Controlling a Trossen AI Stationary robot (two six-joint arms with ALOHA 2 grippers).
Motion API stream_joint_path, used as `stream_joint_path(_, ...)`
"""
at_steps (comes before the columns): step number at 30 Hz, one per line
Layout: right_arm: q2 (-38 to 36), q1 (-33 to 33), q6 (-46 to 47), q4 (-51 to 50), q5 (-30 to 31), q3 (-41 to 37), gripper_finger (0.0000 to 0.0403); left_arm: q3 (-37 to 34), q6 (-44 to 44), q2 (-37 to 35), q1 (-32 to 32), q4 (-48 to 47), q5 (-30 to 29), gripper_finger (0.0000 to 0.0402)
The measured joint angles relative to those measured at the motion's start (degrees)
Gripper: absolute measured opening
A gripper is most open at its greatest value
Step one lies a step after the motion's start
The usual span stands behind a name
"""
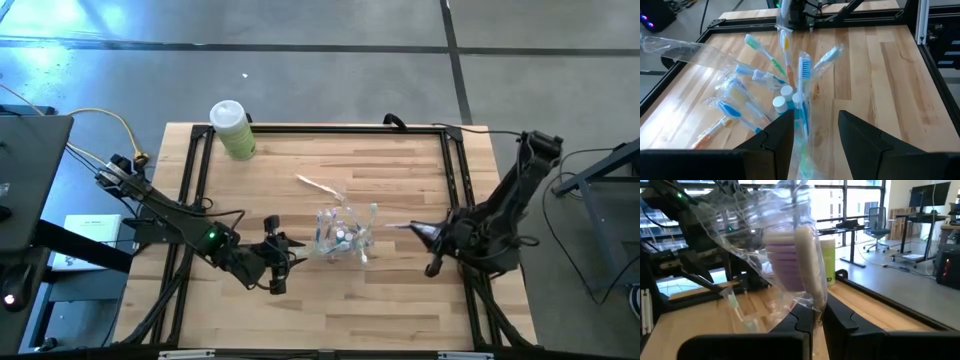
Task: Pick & Place toothbrushing station
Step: Put the violet toothbrush into the transparent organizer
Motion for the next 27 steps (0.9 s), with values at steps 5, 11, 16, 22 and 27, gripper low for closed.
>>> stream_joint_path(5, 4.8, -2.8, 4.2, 0.3, -5.6, 0.2, 0.0012, 0.0, 0.0, -0.2, 0.1, 0.0, -0.2, 0.0148)
stream_joint_path(11, 10.5, -7.7, 10.9, -0.5, -14.5, 0.3, 0.0012, 0.0, 0.0, -0.4, 0.1, 0.0, -0.3, 0.0148)
stream_joint_path(16, 13.0, -12.3, 18.0, -5.8, -19.7, 0.3, 0.0012, 0.0, 0.0, -0.4, 0.1, 0.0, -0.3, 0.0148)
stream_joint_path(22, 13.7, -17.9, 26.7, -13.7, -27.3, 0.3, 0.0012, 0.0, 0.0, -0.4, 0.1, 0.0, -0.3, 0.0148)
stream_joint_path(27, 14.3, -21.8, 29.5, -16.9, -33.2, 0.3, 0.0012, 0.0, 0.0, -0.4, 0.1, -0.1, -0.3, 0.0148)
